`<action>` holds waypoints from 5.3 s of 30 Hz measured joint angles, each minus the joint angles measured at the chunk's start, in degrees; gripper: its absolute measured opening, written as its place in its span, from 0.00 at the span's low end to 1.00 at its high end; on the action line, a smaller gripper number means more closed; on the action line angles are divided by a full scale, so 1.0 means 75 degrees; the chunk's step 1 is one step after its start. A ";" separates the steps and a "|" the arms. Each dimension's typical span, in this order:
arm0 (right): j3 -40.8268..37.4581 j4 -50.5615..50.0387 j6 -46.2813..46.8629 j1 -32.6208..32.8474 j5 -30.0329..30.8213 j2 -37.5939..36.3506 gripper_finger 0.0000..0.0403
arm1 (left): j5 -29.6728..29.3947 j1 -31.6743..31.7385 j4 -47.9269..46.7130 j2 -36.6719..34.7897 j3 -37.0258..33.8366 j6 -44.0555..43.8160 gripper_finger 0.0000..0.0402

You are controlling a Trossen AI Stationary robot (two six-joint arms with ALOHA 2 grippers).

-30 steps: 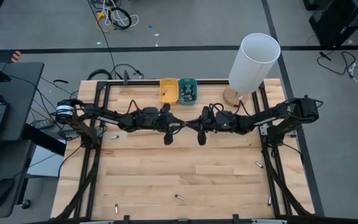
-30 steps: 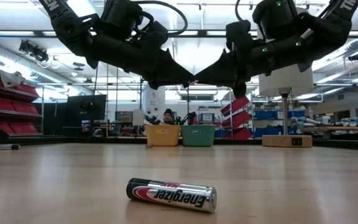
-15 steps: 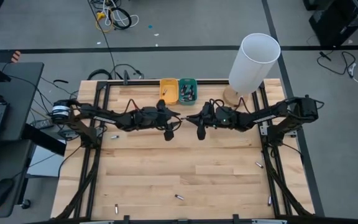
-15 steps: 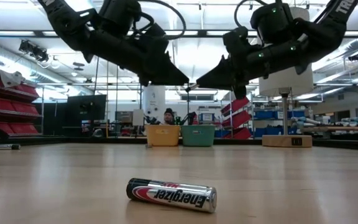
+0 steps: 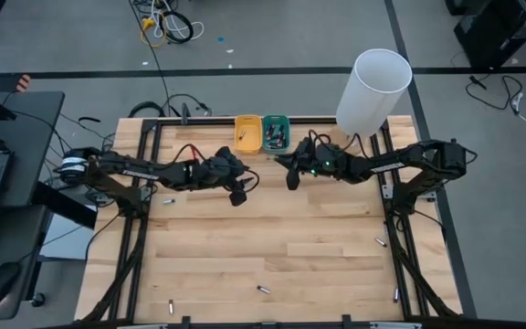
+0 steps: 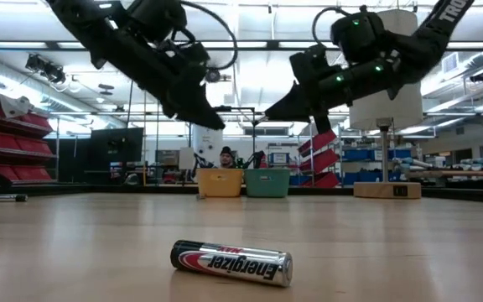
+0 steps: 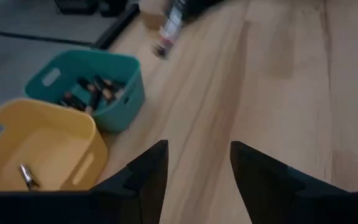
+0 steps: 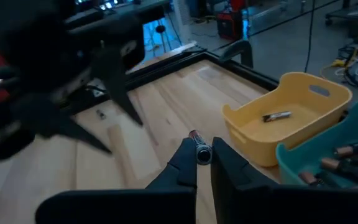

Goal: Sort batteries
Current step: Put the silver battery into the yellow bin

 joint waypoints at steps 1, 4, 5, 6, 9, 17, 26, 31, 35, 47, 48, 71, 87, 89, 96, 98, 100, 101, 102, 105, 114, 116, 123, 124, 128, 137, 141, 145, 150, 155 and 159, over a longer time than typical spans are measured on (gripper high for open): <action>0.0150 -0.0214 -0.0035 -0.0043 -0.0005 0.0000 0.03 | 0.0003 0.0000 -0.0150 0.0015 0.0000 -0.0005 0.47; 0.0711 -0.1186 -0.0276 -0.0175 -0.0085 0.0000 0.03 | 0.0000 0.0000 -0.0418 0.0016 -0.0070 -0.0117 0.47; 0.0917 -0.1507 -0.0360 -0.0220 -0.0092 0.0000 0.03 | 0.0000 0.0000 -0.0414 0.0013 -0.0130 -0.0239 0.47; 0.1100 -0.1788 -0.0439 -0.0275 -0.0092 0.0000 0.03 | 0.0000 0.0000 -0.0417 0.0004 -0.0207 -0.0370 0.47; 0.1555 -0.2433 -0.0638 -0.0453 -0.0166 0.0000 0.03 | 0.0000 0.0000 -0.0362 0.0004 -0.0467 -0.0598 0.47; 0.1993 -0.2755 -0.0741 -0.0925 -0.0552 0.0000 0.03 | 0.0000 0.0000 0.0004 0.0004 -0.1110 -0.1011 0.47; 0.2005 -0.2669 -0.0594 -0.1301 -0.0707 0.0137 0.03 | -0.0077 0.0007 -0.0019 0.0004 -0.1227 -0.1011 0.47; 0.2465 -0.2913 -0.0545 -0.1414 -0.1153 0.1081 0.03 | -0.0079 0.0117 0.0013 0.0004 -0.1227 -0.1014 0.47; 0.3179 -0.3157 -0.0581 -0.1408 -0.1388 0.1870 0.03 | -0.0070 0.0155 -0.0152 0.0004 -0.1227 -0.1048 0.47; 0.5333 -0.4515 -0.1004 -0.1536 -0.1538 0.3183 0.03 | 0.0207 0.0179 -0.0542 0.0004 -0.1643 -0.1229 0.47; 0.5414 -0.4529 -0.1009 -0.1559 -0.1539 0.3241 0.03 | 0.0205 0.0200 -0.0446 0.0004 -0.1748 -0.1259 0.47; 0.5768 -0.5136 -0.1064 -0.2003 -0.1251 0.3386 0.14 | 0.0175 0.0405 0.2228 0.0010 -0.2562 -0.1469 0.47; 0.5776 -0.5335 -0.1184 -0.1992 -0.1394 0.3077 0.34 | -0.0650 0.0402 0.2519 0.0013 -0.2562 -0.2054 0.47; 0.5776 -0.5442 -0.1192 -0.1991 -0.1397 0.3002 0.35 | -0.0650 0.0402 0.2520 0.0013 -0.2562 -0.2138 0.47; 0.5779 -0.6800 -0.1641 -0.1964 -0.1317 0.2653 0.34 | -0.0946 0.0402 0.2732 0.0196 -0.2562 -0.2632 0.47; 0.5745 -0.7359 -0.1808 -0.1915 -0.1016 0.2597 0.34 | -0.1071 0.0402 0.2973 0.0420 -0.2562 -0.2640 0.47; 0.5597 -0.7644 -0.1840 -0.1862 -0.0816 0.2542 0.34 | -0.1235 0.0402 0.3316 0.0699 -0.2562 -0.2719 0.47; 0.5526 -0.7707 -0.1832 -0.1850 -0.0814 0.2524 0.34 | -0.1326 0.0402 0.3498 0.0843 -0.2562 -0.2836 0.47; 0.5466 -0.7741 -0.1799 -0.1828 -0.0817 0.2503 0.34 | -0.1355 0.0402 0.3739 0.0996 -0.2560 -0.2957 0.47; 0.5267 -0.7779 -0.1685 -0.1709 -0.0818 0.2377 0.34 | -0.1367 0.0404 0.4302 0.1457 -0.2556 -0.3049 0.47; 0.4893 -0.7747 -0.0638 -0.0986 -0.0599 0.1838 0.34 | -0.1369 0.0493 0.4288 0.2145 -0.1972 -0.2649 0.47; 0.4885 -0.7759 -0.0273 -0.0771 -0.0264 0.1752 0.34 | -0.1372 0.0540 0.4234 0.2149 -0.1878 -0.2632 0.47; 0.4876 -0.7941 0.0214 0.0072 0.0794 0.1512 0.33 | -0.1370 0.0554 0.4131 0.2143 -0.1699 -0.2900 0.47; 0.4876 -0.8041 0.0214 0.0171 0.0852 0.1472 0.33 | -0.1370 0.0553 0.4081 0.2143 -0.1699 -0.2959 0.47; 0.4876 -0.8517 0.0212 0.0496 0.1280 0.1275 0.33 | -0.1385 0.0554 0.3693 0.2143 -0.1699 -0.3362 0.47; 0.4876 -0.9315 0.0211 0.0831 0.1619 0.0997 0.33 | -0.1615 0.0554 0.2257 0.2143 -0.1252 -0.3864 0.47; 0.4876 -0.9514 0.0406 0.0960 0.1847 0.0974 0.33 | -0.1680 0.0554 0.1980 0.2141 -0.0968 -0.4059 0.47; 0.4876 -0.9973 0.0778 0.1106 0.2391 0.0873 0.33 | -0.1723 0.0554 0.1524 0.2141 -0.0746 -0.4334 0.47; 0.4876 -1.0593 0.1141 0.1295 0.3044 0.0784 0.33 | -0.1620 0.0554 0.0523 0.2191 -0.0434 -0.4678 0.47; 0.4876 -1.0563 0.1116 0.1389 0.3067 0.0778 0.33 | -0.1673 0.0615 0.0319 0.2320 -0.0268 -0.4724 0.47; 0.4876 -1.0568 0.1071 0.1389 0.3091 0.0778 0.33 | -0.1693 0.0735 0.0327 0.2483 -0.0148 -0.4841 0.47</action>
